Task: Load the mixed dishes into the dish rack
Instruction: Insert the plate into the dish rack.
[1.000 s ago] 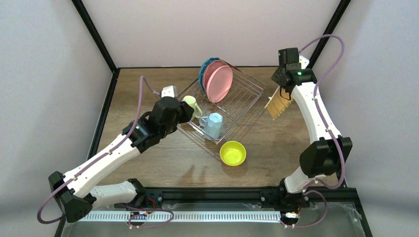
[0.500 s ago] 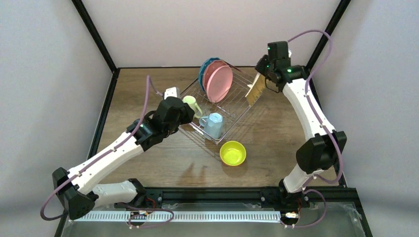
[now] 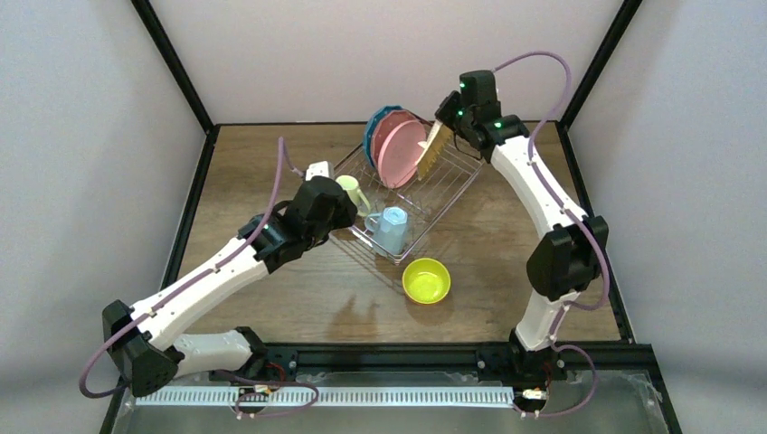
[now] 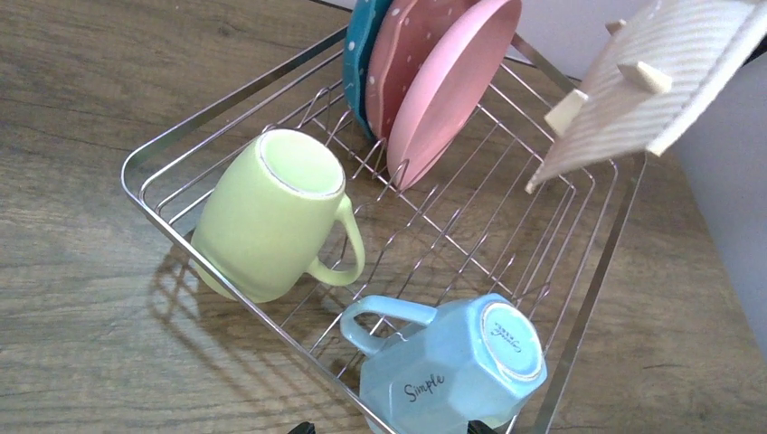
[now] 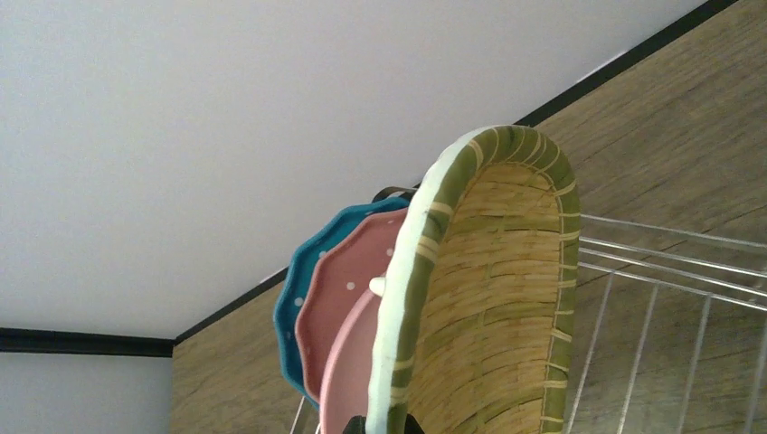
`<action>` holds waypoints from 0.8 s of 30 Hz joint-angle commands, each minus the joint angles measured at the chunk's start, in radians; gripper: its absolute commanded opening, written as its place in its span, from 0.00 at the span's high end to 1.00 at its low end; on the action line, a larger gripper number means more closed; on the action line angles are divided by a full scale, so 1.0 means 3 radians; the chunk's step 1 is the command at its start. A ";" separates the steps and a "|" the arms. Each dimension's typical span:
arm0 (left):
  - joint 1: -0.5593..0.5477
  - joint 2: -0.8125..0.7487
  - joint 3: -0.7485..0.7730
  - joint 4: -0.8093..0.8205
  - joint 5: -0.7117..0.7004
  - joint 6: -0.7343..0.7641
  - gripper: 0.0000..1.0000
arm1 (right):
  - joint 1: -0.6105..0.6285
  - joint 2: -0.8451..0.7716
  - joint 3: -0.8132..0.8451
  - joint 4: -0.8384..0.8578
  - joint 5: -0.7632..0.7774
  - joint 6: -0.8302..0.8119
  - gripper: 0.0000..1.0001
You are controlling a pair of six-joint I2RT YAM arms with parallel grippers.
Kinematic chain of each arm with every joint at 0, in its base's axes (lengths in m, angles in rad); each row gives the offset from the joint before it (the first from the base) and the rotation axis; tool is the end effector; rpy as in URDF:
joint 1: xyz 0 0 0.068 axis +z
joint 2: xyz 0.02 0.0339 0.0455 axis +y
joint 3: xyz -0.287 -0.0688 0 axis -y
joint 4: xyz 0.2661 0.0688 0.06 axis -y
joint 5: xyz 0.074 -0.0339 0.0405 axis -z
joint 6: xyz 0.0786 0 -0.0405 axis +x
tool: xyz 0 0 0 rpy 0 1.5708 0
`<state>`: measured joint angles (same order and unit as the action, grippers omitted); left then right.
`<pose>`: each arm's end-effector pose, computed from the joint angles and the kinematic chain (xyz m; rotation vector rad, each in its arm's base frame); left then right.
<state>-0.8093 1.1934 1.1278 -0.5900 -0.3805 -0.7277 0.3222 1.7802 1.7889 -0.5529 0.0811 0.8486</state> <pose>0.2283 -0.1972 0.3331 -0.1186 2.2048 -0.4481 0.4531 0.1445 0.3777 0.6134 2.0855 0.6034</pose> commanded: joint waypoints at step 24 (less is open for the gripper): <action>0.0014 -0.0106 -0.0090 -0.0083 0.0214 0.0062 0.04 | 0.0512 0.0177 -0.0425 0.0988 0.0511 0.0602 0.99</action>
<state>-0.8093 1.1835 1.1225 -0.6083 -0.3321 -0.7216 0.4667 1.8809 1.7206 -0.3576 0.1795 0.9642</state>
